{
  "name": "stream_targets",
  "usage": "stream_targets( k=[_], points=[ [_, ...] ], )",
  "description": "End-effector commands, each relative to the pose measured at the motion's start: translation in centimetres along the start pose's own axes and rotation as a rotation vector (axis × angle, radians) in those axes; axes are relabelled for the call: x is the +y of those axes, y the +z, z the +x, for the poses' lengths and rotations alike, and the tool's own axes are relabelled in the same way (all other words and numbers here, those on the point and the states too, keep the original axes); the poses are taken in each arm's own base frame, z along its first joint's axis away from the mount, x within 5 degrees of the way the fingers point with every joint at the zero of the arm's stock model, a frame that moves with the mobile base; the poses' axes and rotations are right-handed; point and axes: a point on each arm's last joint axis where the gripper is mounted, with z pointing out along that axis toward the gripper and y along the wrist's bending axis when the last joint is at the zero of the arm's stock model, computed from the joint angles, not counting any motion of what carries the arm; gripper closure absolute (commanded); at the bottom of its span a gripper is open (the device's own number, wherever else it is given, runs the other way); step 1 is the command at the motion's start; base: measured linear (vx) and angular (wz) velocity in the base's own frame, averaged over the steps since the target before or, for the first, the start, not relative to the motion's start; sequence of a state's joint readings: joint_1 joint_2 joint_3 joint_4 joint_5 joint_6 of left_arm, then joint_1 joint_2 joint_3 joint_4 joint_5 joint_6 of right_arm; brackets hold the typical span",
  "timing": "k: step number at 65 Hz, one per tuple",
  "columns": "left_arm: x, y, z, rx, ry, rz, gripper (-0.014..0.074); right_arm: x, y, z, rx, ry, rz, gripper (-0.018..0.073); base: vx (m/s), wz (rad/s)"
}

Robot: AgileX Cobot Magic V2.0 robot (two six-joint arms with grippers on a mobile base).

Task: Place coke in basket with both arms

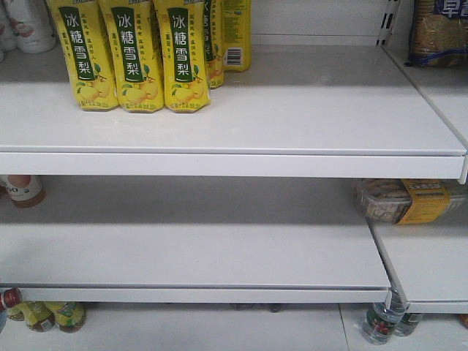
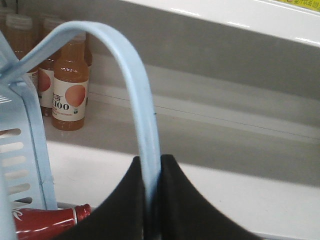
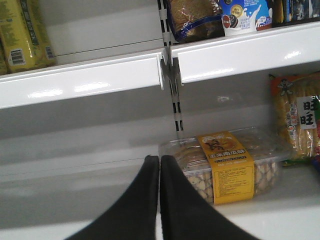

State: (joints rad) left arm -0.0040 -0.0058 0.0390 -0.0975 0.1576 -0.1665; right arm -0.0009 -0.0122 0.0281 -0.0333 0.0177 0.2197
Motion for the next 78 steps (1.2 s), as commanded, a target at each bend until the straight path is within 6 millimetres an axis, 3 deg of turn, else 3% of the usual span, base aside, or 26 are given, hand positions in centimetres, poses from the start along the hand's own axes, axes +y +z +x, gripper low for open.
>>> stream_targets(
  k=[1,26,78],
  points=[
    [-0.28,-0.30,-1.57,-0.188,0.079,0.028,0.0603,0.06,-0.05,-0.31,-0.081,-0.046,-0.011,0.0564,0.00,0.00],
    [-0.28,-0.30,-1.56,-0.187,0.079,0.028,0.0603,-0.38,-0.13,-0.56,-0.115,-0.031,0.071,0.0564,0.00,0.00],
    [-0.28,-0.30,-1.56,-0.187,0.079,0.028,0.0603,-0.37,-0.13,-0.59,-0.116,-0.032,0.070,0.0564,0.00,0.00]
  ],
)
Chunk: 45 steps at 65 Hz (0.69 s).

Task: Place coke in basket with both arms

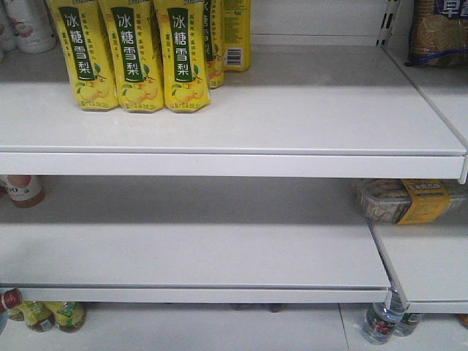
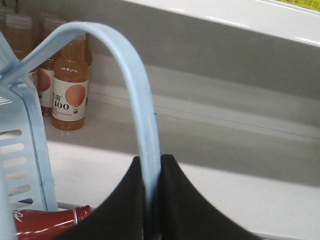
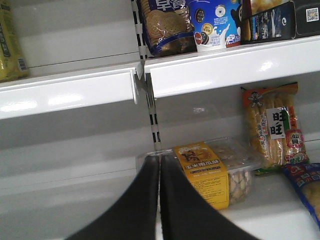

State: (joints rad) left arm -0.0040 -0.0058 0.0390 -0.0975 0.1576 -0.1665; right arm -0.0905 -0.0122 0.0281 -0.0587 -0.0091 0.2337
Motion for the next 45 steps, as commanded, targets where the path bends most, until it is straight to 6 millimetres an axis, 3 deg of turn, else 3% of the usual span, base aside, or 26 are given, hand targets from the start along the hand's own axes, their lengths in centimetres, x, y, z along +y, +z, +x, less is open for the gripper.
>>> stream_targets(
  k=[1,45],
  points=[
    [-0.28,-0.30,-1.56,-0.187,0.079,0.028,0.0603,0.06,-0.10,-0.26,-0.075,-0.011,-0.011,0.0564,0.00,0.00],
    [-0.28,-0.30,-1.56,-0.187,0.079,0.028,0.0603,0.06,-0.10,-0.25,-0.073,-0.012,-0.011,0.0564,0.00,0.00]
  ],
)
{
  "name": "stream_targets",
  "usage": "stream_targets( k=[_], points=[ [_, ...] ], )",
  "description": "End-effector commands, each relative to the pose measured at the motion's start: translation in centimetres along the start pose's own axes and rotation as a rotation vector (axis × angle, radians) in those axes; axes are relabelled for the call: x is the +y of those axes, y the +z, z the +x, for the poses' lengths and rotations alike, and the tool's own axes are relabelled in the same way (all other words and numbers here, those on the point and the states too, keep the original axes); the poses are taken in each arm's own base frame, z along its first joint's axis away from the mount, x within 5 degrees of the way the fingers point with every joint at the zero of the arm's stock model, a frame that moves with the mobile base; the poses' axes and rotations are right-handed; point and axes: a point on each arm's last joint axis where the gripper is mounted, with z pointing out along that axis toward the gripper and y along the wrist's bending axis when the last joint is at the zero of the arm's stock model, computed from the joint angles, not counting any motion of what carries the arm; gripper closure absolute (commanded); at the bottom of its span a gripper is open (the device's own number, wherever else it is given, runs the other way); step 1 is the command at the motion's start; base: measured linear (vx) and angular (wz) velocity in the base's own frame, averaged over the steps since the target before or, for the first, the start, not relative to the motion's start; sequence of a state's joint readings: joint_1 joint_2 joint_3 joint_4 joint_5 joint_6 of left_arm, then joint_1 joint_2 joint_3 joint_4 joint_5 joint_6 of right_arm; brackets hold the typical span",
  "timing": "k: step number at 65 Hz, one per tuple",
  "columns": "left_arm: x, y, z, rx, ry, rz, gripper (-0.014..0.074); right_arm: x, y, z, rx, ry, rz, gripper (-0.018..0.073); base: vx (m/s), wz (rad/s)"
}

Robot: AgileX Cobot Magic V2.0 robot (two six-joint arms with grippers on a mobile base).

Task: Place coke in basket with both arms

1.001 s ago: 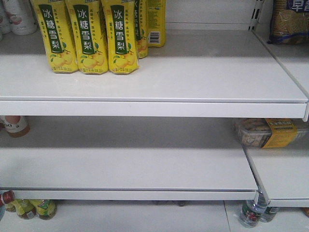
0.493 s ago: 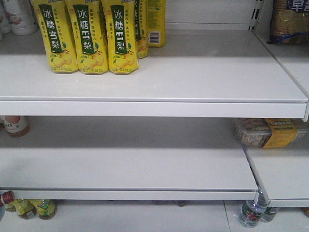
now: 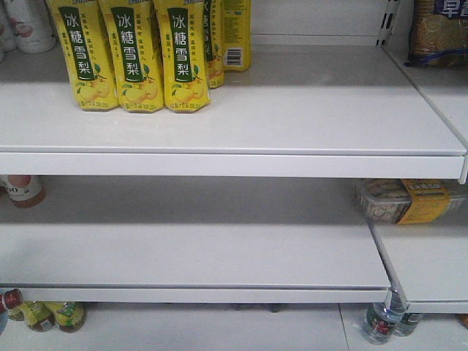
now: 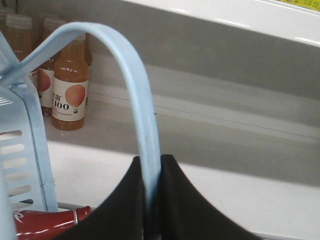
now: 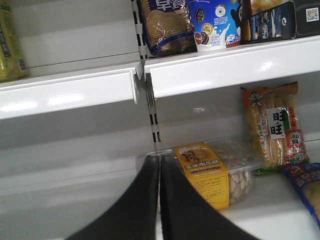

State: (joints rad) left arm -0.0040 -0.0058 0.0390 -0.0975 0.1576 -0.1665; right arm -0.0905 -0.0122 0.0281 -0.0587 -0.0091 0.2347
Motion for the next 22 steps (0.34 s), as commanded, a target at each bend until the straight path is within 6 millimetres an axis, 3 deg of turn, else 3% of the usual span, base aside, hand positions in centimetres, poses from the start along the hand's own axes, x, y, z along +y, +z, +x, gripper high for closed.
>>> stream_targets(
  k=[1,22],
  points=[
    [-0.28,-0.30,-1.56,-0.187,0.079,0.028,0.0603,0.06,-0.10,-0.25,-0.073,-0.013,-0.011,0.0564,0.00,0.00],
    [-0.28,-0.30,-1.56,-0.187,0.079,0.028,0.0603,0.06,-0.10,-0.25,-0.073,-0.014,-0.011,0.0564,0.00,0.00]
  ],
)
